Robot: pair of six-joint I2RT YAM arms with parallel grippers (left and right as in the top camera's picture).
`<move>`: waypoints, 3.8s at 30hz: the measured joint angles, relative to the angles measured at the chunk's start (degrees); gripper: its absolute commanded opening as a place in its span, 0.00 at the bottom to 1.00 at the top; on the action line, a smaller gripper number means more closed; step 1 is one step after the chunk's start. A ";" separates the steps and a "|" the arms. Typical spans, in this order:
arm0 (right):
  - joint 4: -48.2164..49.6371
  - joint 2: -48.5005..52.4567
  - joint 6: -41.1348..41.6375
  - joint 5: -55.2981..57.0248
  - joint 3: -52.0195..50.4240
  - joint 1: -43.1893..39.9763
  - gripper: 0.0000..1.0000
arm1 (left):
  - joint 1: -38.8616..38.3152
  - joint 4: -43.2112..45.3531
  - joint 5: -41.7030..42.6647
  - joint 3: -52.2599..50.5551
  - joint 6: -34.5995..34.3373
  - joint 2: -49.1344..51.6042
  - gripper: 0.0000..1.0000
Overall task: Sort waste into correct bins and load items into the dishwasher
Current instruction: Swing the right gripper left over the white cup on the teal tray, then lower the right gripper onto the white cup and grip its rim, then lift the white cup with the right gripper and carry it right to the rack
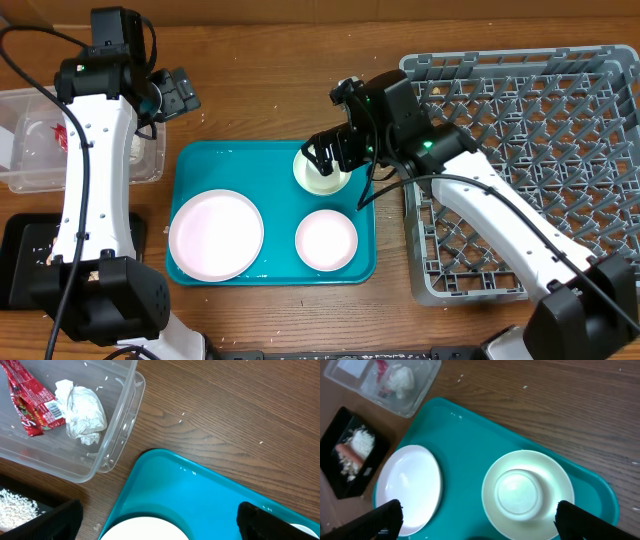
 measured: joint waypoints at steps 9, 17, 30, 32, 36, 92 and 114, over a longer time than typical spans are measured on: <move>1.75 7.80 2.54 13.46 0.26 5.68 1.00 | 0.00 0.02 -0.02 0.00 0.00 0.00 1.00; 3.54 9.01 5.70 20.48 0.26 8.57 1.00 | 0.00 0.02 0.00 0.00 0.00 0.00 1.00; 4.94 12.94 9.42 24.37 0.26 8.50 0.96 | 0.00 0.00 0.00 0.00 0.00 0.00 1.00; 5.22 13.60 9.88 24.41 0.26 8.48 0.96 | 0.00 0.00 0.00 0.00 0.00 0.00 1.00; 5.31 15.17 10.43 24.50 0.26 8.50 0.95 | 0.00 0.00 0.00 0.00 0.00 0.00 1.00; 4.68 16.33 14.01 25.92 0.24 8.74 0.87 | 0.00 0.02 0.00 0.00 0.00 0.00 1.00; 0.31 16.59 14.03 26.34 2.47 8.76 0.59 | 0.00 0.00 0.00 0.00 -0.02 0.00 1.00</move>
